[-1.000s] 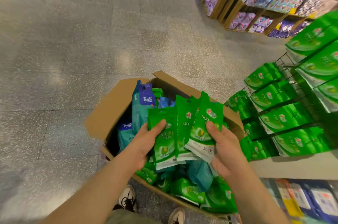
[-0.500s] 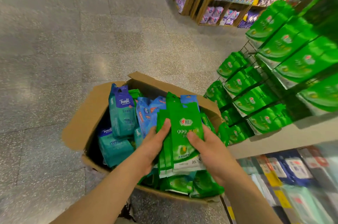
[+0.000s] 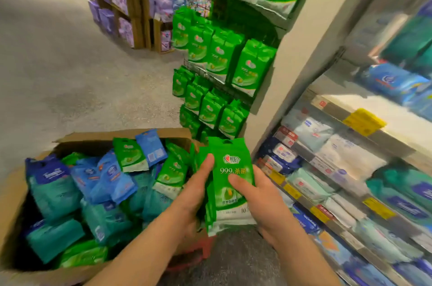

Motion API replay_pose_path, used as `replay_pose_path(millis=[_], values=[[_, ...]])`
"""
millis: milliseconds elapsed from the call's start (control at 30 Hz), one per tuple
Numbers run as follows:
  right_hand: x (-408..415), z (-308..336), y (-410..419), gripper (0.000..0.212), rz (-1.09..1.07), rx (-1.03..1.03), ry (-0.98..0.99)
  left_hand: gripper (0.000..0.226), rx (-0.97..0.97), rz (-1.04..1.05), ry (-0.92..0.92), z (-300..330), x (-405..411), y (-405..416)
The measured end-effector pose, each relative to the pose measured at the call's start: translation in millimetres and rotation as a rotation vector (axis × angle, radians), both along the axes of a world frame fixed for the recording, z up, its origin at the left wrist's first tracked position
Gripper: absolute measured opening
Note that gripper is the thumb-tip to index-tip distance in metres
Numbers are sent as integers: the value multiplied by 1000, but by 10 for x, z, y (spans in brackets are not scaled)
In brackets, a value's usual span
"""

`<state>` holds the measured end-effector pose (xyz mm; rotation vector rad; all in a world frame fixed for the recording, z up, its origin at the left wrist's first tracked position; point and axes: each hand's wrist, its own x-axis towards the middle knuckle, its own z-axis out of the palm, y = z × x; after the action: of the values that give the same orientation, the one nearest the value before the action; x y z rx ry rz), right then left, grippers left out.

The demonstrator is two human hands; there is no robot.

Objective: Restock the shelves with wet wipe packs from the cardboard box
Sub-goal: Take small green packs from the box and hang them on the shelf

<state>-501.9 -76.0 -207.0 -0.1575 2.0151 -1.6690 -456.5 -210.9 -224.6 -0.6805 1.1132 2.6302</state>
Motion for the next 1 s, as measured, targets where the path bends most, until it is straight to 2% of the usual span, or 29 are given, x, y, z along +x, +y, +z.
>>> replay_pose_path(millis=[100,233,400,533,733,800,867,1000], values=[[-55,80,529,24,-99,-24,8,61,4,-105,1,91,-114,525],[-101,177,1239,38,-196,-56,19,63,-39,-187,0,264,-318,1161],[-173,264,2068,15,-334,-39,63,64,-63,-242,11,446,-571,1818],[-245,436,2505,41,-316,16,162,62,-68,-303,37,607,-762,2248],[-444,714,2943,49,-364,-21,244,72,-38,-397,74,830,-1117,2701],[-561,788,3074,41,-411,-23,248,74,-51,-424,89,918,-1263,2838],[-680,852,3209,24,-450,-32,252,71,-74,-428,97,1003,-1423,2970],[-936,919,3430,31,-538,2,278,62,-131,-458,132,1169,-1740,3204]])
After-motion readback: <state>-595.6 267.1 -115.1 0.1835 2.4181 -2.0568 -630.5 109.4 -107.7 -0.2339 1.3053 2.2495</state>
